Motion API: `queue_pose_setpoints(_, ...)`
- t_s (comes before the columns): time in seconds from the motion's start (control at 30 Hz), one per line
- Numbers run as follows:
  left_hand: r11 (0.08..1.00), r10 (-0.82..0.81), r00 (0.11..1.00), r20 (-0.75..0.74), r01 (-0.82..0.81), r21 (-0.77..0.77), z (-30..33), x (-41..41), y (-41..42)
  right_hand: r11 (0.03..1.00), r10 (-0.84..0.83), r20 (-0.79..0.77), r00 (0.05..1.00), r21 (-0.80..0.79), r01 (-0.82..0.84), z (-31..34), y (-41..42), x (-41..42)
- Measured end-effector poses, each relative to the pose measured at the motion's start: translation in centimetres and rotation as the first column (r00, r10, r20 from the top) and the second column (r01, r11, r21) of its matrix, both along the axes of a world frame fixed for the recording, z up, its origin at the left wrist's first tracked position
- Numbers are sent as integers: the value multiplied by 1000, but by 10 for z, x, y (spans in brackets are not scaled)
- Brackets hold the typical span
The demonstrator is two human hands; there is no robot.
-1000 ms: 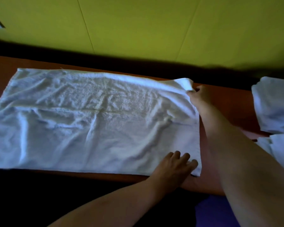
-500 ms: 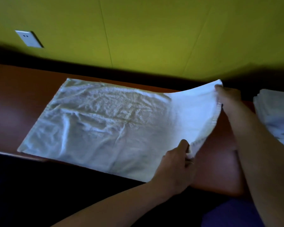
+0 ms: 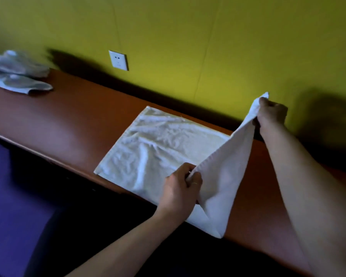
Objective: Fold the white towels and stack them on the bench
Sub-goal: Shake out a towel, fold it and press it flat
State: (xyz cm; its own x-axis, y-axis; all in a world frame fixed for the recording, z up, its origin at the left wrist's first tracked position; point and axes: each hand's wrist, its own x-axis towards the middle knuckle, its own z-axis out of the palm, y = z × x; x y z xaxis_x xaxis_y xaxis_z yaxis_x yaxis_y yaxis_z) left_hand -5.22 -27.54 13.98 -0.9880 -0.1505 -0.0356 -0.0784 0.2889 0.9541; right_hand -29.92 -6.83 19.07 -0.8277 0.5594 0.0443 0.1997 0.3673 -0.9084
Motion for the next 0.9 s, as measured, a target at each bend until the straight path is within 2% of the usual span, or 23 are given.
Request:
queue_pose_setpoints(0.13, 989, 87, 995, 40, -91, 113, 5, -2, -54, 997, 80, 30, 996, 1, -80, -7, -78, -24)
queue_pose_setpoints(0.23, 976, 158, 985, 69, -167, 140, 3, -6, -91, 992, 127, 46, 991, -7, -126, -12, -137, -39)
queue_pose_setpoints(0.5, 922, 369, 918, 143, -381, 67, -19, -15, -184, 968, 247, 124, 961, 11, -250, -48, -263, -71)
queue_pose_setpoints(0.67, 890, 455, 876, 162, -438, -128, -52, -25, -228, 941, 338, 175, 925, -50, -334, -72, -312, -76)
queue_pose_setpoints(0.77, 837, 473, 845, 248, -344, -425, -86, -30, -253, 865, 476, 173, 862, -269, -423, -86, -321, -59)
queue_pose_setpoints(0.83, 799, 477, 822, 312, -258, -543, -105, -31, -262, 843, 518, 179, 837, -274, -463, -97, -310, -40)
queue_pose_setpoints(0.9, 778, 477, 815, 328, -219, -588, -114, -32, -264, 860, 502, 213, 838, -232, -456, -114, -284, -13)
